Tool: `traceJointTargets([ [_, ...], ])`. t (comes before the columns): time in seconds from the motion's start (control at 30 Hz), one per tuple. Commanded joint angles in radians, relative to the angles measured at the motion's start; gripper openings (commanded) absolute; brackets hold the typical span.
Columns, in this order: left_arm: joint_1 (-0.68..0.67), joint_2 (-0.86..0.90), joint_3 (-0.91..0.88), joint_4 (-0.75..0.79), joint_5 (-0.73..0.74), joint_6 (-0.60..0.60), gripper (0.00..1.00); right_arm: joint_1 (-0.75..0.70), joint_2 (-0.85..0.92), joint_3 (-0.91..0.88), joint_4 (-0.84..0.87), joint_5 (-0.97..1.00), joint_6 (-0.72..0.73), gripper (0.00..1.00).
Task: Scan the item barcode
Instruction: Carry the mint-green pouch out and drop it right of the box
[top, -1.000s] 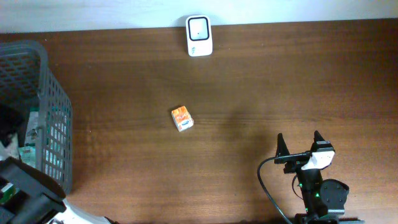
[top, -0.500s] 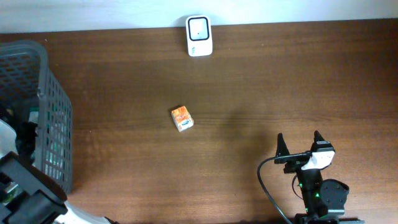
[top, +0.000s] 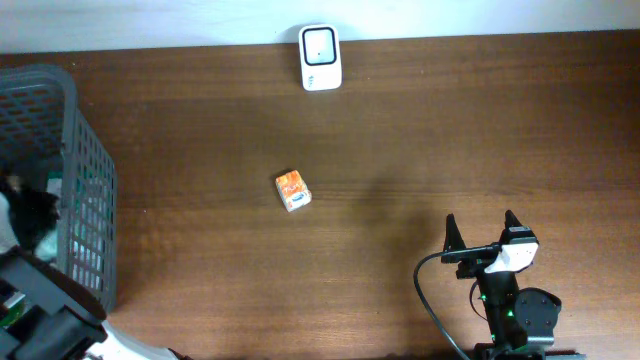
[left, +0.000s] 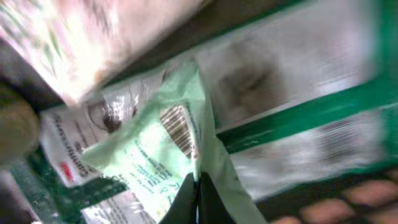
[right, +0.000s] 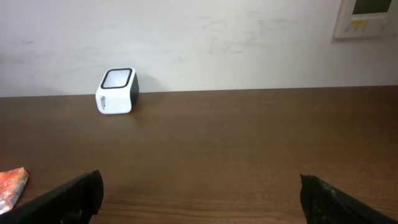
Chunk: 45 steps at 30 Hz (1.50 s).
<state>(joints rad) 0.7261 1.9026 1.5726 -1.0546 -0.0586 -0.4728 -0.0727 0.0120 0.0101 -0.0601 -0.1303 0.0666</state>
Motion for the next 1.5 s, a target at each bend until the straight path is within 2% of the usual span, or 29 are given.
traceJointTargets([
  [0.0,-0.005,-0.055,0.303,-0.093,0.038,-0.004,0.0,-0.006,-0.005,-0.005,-0.005,-0.009,-0.007,0.98],
  [0.1,-0.031,-0.137,0.5,-0.126,0.112,-0.004,0.0,-0.006,-0.005,-0.005,-0.005,-0.009,-0.007,0.98],
  [0.3,-0.155,-0.31,0.539,-0.106,0.115,-0.004,0.0,-0.006,-0.005,-0.005,-0.005,-0.009,-0.007,0.99],
  [0.4,-0.278,-0.369,0.539,-0.106,0.116,0.045,0.0,-0.006,-0.005,-0.005,-0.005,-0.009,-0.007,0.98],
  [0.53,-0.542,-0.371,0.537,-0.145,0.111,0.108,0.0,-0.006,-0.005,-0.005,-0.005,-0.009,-0.007,0.98],
  [0.7,-0.878,-0.27,0.466,-0.167,0.065,0.108,0.0,-0.006,-0.005,-0.005,-0.005,-0.009,-0.007,0.98],
  [0.9,-1.135,-0.022,0.418,-0.148,0.06,0.108,0.0,-0.006,-0.005,-0.005,-0.005,-0.009,-0.007,0.98],
  [1.1,-1.324,0.219,0.418,-0.075,0.054,0.108,0.0,-0.006,-0.005,-0.005,-0.005,-0.009,-0.007,0.98],
  [1.27,-1.407,0.371,0.418,-0.033,-0.118,0.108,0.0,-0.006,-0.005,-0.005,-0.005,-0.009,-0.007,0.99],
  [1.37,-1.417,0.417,0.418,0.002,-0.137,0.108,0.0,-0.006,-0.005,-0.005,-0.005,-0.009,-0.007,0.98],
  [1.4,-1.417,0.422,0.418,0.01,-0.137,0.108,0.07,-0.006,-0.005,-0.005,-0.005,-0.009,-0.007,0.98],
  [1.47,-1.417,0.422,0.42,0.011,-0.137,0.108,0.26,-0.006,-0.005,-0.005,-0.005,-0.009,-0.007,0.98],
])
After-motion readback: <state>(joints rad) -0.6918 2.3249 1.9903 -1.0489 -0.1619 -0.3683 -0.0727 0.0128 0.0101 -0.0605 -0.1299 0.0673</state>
